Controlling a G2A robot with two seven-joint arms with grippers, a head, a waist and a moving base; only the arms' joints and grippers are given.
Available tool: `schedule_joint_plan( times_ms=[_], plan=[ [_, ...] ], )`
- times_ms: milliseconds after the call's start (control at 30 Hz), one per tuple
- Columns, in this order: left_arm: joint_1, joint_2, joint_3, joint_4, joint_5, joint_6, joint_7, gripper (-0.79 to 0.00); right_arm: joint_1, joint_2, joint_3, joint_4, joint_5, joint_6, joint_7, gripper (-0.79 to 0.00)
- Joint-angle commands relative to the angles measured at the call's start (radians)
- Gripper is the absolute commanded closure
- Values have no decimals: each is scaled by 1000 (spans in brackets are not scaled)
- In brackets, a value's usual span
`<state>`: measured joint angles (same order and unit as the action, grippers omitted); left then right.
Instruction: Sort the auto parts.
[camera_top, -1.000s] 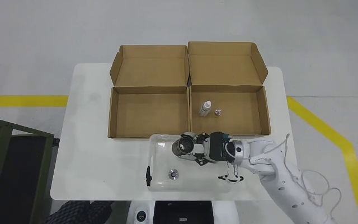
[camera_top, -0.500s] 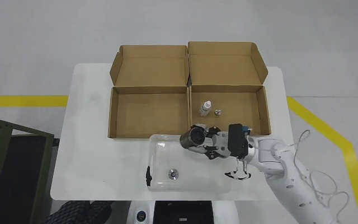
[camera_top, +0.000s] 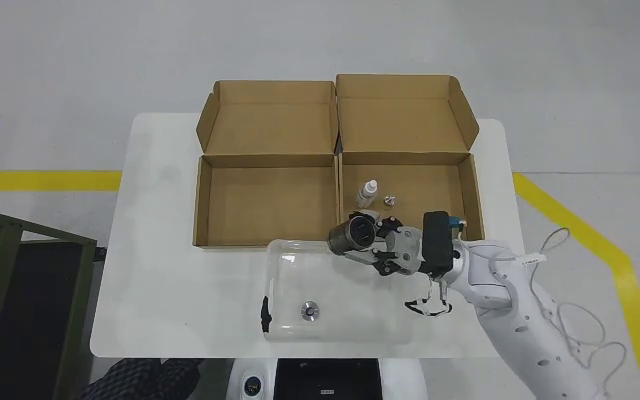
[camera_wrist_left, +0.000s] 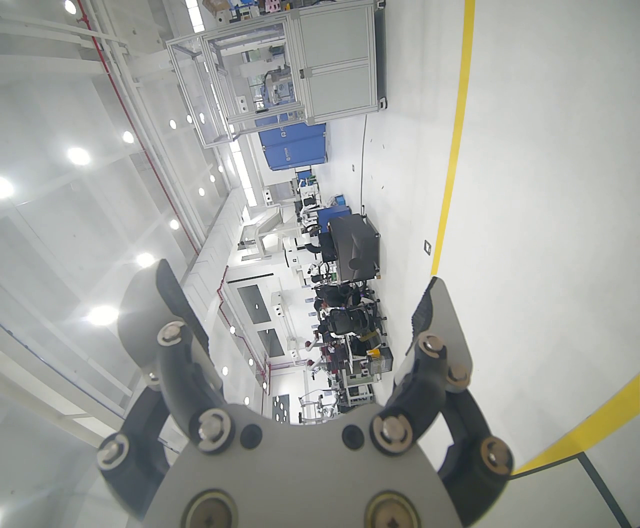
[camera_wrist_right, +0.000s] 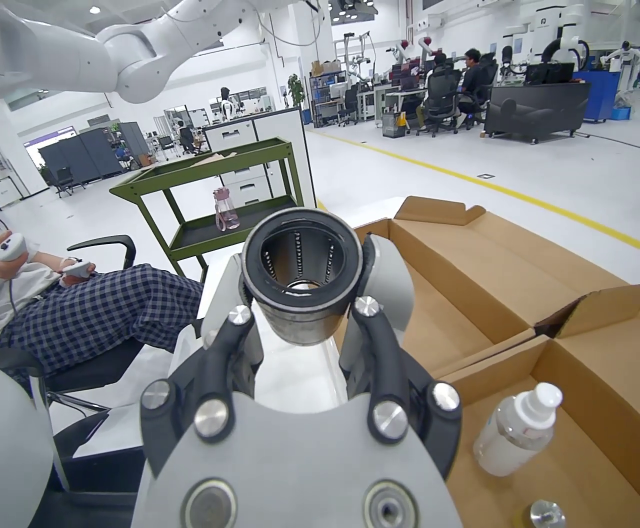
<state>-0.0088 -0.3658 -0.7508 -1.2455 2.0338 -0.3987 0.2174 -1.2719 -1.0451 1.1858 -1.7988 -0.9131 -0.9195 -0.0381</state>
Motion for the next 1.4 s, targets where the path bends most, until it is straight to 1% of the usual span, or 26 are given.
schedule_joint_plan(
  times_ms=[0, 267, 600, 933, 1133, 1367],
  plan=[
    [0, 0, 0, 0, 0, 0, 0, -785, 4, -2, -5, 3, -4, 8, -1, 0],
    [0, 0, 0, 0, 0, 0, 0, -785, 29, -9, -20, 10, -37, 56, 9, 0],
    [0, 0, 0, 0, 0, 0, 0, -785, 92, -26, -80, 1, -112, 174, 99, 0],
    [0, 0, 0, 0, 0, 0, 0, -785, 217, -55, -174, 24, -180, 309, 260, 0],
    [0, 0, 0, 0, 0, 0, 0, -785, 307, -78, -234, 92, -194, 371, 342, 0],
    [0, 0, 0, 0, 0, 0, 0, -785, 402, -112, -310, 193, -194, 422, 394, 0]
  ],
)
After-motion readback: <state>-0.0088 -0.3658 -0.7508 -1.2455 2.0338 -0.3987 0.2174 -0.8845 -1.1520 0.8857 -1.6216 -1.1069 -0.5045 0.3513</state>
